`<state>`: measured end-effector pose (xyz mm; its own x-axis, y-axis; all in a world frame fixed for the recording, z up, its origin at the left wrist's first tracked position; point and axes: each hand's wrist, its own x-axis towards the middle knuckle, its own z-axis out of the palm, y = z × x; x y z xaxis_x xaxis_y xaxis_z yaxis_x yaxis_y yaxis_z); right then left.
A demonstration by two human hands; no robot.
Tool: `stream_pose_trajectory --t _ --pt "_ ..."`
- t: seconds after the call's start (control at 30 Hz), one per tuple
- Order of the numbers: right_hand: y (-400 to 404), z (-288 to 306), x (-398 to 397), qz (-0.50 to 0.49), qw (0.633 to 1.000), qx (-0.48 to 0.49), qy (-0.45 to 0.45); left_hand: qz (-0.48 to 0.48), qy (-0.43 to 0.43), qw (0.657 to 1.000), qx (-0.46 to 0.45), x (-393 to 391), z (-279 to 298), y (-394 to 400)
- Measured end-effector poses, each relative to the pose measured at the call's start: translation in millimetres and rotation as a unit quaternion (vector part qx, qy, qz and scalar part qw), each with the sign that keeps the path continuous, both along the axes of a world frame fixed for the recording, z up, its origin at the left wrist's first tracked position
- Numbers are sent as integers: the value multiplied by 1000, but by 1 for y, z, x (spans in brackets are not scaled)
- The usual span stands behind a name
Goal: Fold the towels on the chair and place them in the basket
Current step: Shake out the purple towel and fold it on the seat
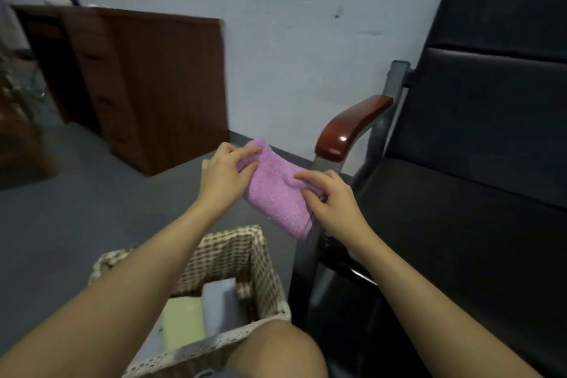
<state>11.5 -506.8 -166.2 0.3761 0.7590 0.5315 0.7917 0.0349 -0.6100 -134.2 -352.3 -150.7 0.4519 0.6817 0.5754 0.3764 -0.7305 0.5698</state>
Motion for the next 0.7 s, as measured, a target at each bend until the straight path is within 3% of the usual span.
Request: stream_pose_trajectory --t 0.23,0.5,0.6,0.7 --pt "87 -98 -57 87 989 -107 50 70 116 990 -33 -74 -107 70" --pt "119 -228 -99 140 945 -276 106 45 245 963 -106 -130 -249 87" --pt "125 -252 -111 162 912 -359 111 16 291 949 -121 -140 -284 95" --pt "136 -267 -114 181 853 -484 80 -43 351 928 -120 -140 -308 105"
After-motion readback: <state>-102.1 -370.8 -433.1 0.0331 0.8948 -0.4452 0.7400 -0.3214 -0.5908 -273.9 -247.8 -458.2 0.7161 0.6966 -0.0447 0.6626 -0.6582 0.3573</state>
